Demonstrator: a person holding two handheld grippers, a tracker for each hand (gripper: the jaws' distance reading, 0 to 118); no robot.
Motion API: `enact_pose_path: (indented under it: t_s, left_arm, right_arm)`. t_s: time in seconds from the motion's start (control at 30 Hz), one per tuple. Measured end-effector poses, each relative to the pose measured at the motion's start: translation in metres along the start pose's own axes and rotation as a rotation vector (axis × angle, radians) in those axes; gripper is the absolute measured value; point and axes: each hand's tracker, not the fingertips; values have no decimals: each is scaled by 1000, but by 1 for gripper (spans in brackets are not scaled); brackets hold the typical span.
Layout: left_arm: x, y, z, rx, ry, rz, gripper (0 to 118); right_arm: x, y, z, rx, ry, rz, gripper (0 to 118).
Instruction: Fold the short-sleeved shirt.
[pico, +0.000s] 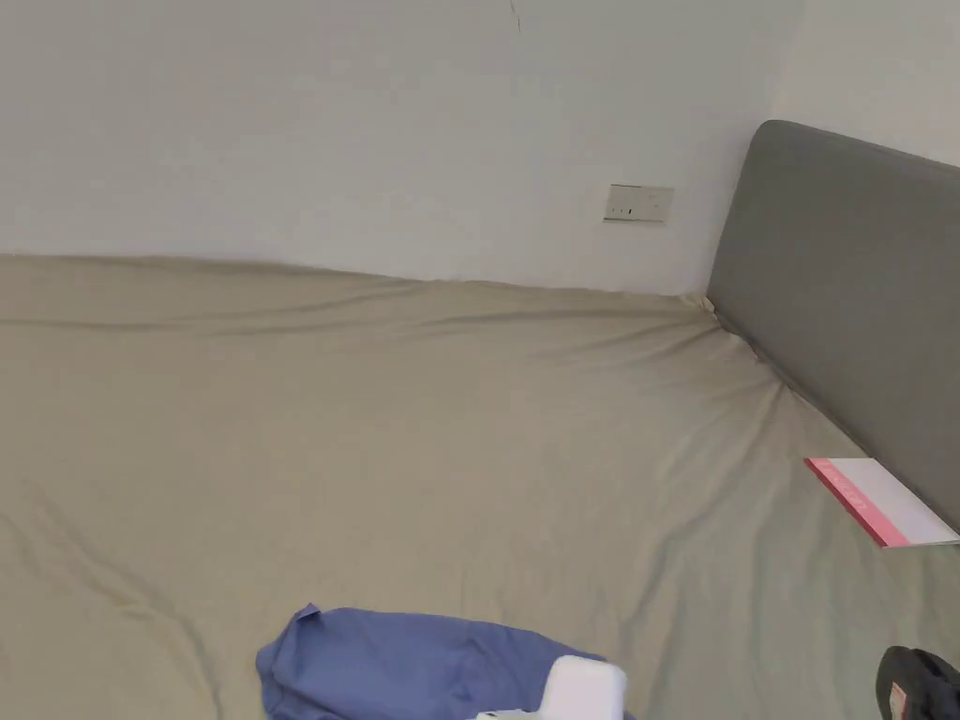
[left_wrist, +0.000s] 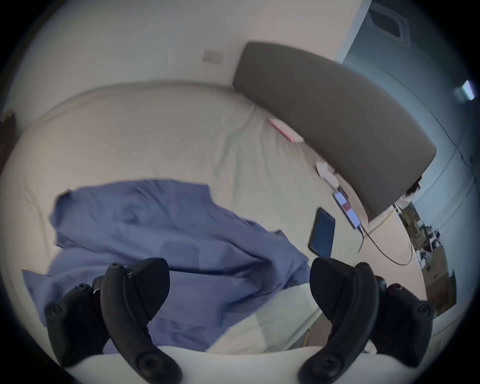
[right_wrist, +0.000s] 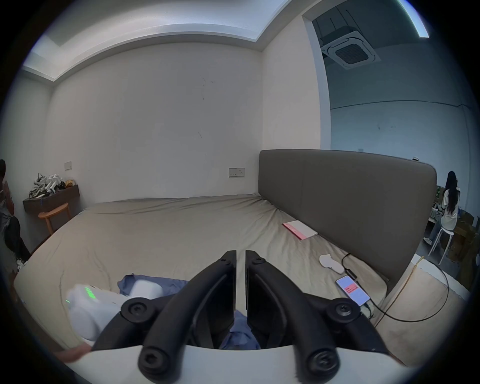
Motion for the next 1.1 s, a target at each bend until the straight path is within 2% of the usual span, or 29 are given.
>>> enact_pose_path:
  t_s: [0.07, 0.17, 0.33, 0.5, 0.53, 0.57, 0.6, 0.63, 0.77, 0.83, 0.93, 0.97, 1.0, 1.03, 1.07, 1.1]
  left_arm:
    - [-18, 10, 38, 64, 106, -29, 109]
    - [-58, 14, 112, 228, 244, 18, 109]
    - [-121, -2, 233, 325, 444, 115, 109]
    - [-145, -43, 322, 388, 640, 164, 108]
    - [-146, -51, 333, 396, 657, 182, 92]
    - [-146, -63, 343, 428, 672, 221, 63]
    - [-147, -73, 353, 480, 672, 268, 26]
    - [-150, -78, 357, 476, 674, 301, 12]
    - [-165, -99, 361, 414, 656, 362, 11]
    - [-171, -100, 359, 430, 588, 403, 11]
    - [-184, -84, 338, 409, 605, 407, 18]
    - [-195, -77, 328, 376, 615, 403, 37]
    - [-204, -71, 314, 328, 601, 394, 62]
    - [-216, -66, 299, 279, 552, 387, 93]
    - [-227, -62, 283, 243, 516, 411, 105]
    - [-238, -58, 264, 209, 484, 431, 107]
  right_arm:
    - [-10, 3, 3, -5, 56, -9, 8]
    - [-30, 6, 9, 26, 95, 14, 8]
    - [-66, 15, 18, 52, 218, -9, 8]
    - [-104, 20, 35, 84, 314, -6, 8]
    - [-110, 20, 39, 88, 327, -3, 8]
    - [-117, 20, 43, 94, 340, -2, 8]
    - [-122, 19, 47, 97, 352, -1, 8]
    - [-126, 17, 49, 95, 364, 0, 8]
    - [-140, 16, 61, 92, 415, 27, 8]
    - [-143, 17, 65, 106, 425, 58, 8]
    - [-144, 23, 67, 117, 442, 69, 8]
    - [-144, 26, 68, 125, 444, 72, 8]
    - [-144, 28, 69, 144, 434, 89, 8]
    - [-144, 29, 70, 167, 422, 114, 8]
    - [-143, 31, 69, 176, 417, 126, 8]
    - [-142, 32, 68, 176, 420, 129, 8]
